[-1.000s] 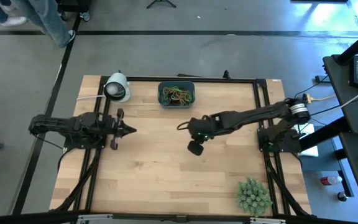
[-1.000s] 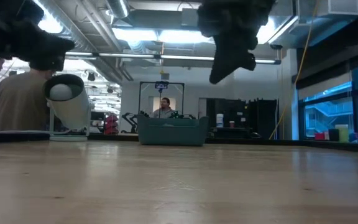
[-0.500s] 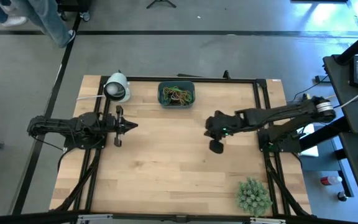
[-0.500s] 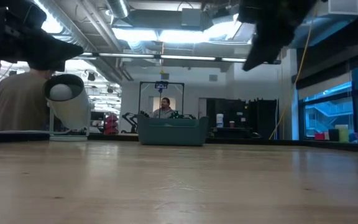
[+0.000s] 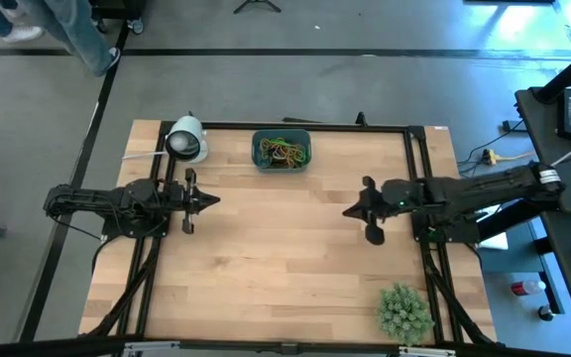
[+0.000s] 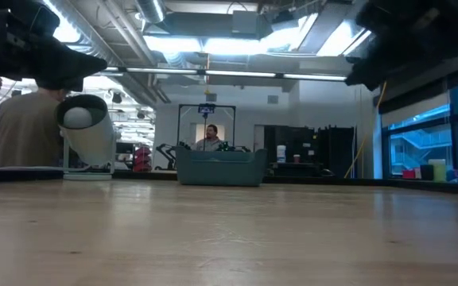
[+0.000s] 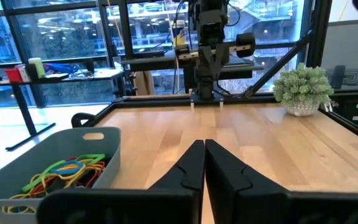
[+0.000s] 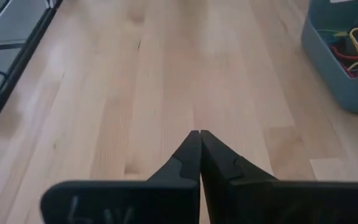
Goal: Pick and place rubber bands into bin
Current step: Return to Home Position
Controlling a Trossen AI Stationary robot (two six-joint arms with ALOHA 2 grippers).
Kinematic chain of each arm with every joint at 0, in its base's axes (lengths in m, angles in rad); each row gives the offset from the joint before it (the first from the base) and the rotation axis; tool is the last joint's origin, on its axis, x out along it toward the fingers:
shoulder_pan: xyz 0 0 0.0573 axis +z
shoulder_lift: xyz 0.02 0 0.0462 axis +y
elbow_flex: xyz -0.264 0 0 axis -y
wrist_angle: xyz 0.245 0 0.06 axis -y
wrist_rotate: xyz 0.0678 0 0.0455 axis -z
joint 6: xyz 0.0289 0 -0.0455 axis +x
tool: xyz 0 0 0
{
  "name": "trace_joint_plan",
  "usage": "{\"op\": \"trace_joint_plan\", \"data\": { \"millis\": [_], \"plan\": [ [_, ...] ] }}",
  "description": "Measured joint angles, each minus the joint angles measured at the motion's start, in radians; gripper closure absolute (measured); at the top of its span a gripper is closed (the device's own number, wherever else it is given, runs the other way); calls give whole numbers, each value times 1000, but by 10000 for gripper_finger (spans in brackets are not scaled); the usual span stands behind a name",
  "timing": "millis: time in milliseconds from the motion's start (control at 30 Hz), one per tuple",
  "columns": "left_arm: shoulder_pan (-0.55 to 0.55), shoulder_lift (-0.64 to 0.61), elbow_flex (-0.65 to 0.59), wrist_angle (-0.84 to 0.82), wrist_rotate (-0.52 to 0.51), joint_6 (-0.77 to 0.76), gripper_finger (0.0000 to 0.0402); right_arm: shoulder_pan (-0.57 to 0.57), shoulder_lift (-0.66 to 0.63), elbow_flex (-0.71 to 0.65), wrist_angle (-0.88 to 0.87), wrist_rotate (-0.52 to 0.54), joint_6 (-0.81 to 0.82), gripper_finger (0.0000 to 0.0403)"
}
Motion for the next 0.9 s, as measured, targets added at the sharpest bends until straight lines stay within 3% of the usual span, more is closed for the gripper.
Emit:
{"op": "trace_joint_plan", "data": {
  "millis": [267,700,900],
  "plan": [
    [0,1,0,0,0,0,394,0,-229,-188,76,0,2,400],
    [0,1,0,0,0,0,392,-4,-671,-554,470,0,42,401],
    [0,1,0,0,0,0,395,-8,-910,-554,330,0,-20,402]
  ]
}}
